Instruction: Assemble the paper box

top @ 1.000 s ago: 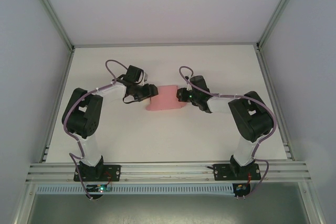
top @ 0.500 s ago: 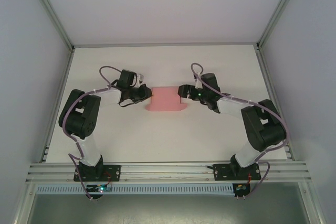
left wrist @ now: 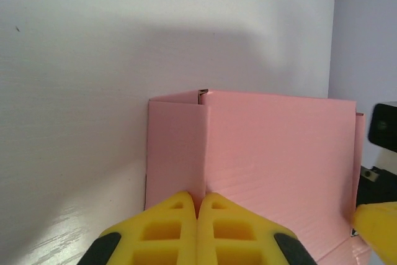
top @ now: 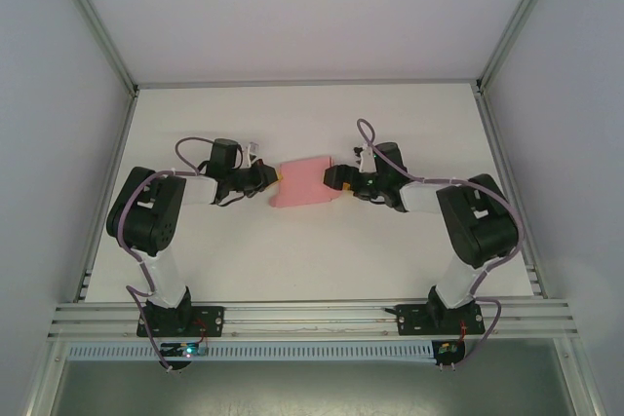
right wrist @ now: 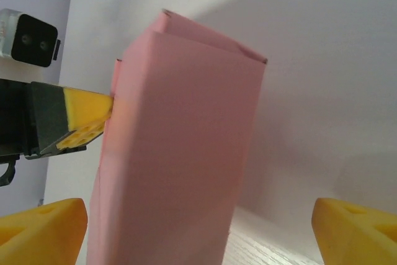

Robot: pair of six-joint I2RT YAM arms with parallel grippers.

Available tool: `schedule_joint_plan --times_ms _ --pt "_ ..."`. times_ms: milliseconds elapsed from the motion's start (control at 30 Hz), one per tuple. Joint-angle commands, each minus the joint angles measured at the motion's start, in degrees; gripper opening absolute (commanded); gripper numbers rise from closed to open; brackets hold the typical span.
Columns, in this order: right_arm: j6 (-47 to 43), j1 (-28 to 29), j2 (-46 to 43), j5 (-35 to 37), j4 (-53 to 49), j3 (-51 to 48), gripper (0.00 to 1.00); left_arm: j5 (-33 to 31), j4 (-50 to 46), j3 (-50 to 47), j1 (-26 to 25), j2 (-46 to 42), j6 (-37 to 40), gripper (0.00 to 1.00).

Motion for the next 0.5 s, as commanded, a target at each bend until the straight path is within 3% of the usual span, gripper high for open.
schedule_joint_plan --times_ms 0,100,233,300,400,433,467 --pt "2.62 1.34 3.02 -5.17 4.36 3.68 0.90 -0.31 -1.10 -1.30 0.30 1.64 -0.28 0.05" --pt "5.69 1.91 5.65 -7.58 9.16 4.37 0.78 -0.46 -0.70 -1.29 0.37 1.56 -0.19 0.06" --pt "8.29 1.43 4.85 -7.79 14.47 3.51 0.36 -1.85 0.86 -1.12 0.31 0.23 0.07 0.08" --pt "7.57 0.86 3.61 -7.51 13.19 3.19 0.33 -2.39 1.93 -0.88 0.31 -1.09 0.94 0.10" --pt "6.50 0.06 0.91 -7.46 10.99 2.45 0.31 -3.77 2.27 -0.04 0.22 -4.08 3.46 0.20" --pt "6.22 -0.26 -0.21 -7.61 10.67 1.99 0.28 -4.13 2.01 0.46 0.21 -5.32 4.86 0.28" --pt "6.08 -0.57 -1.17 -7.72 10.04 1.65 0.28 -4.19 1.46 1.07 0.13 -6.65 6.62 0.44"
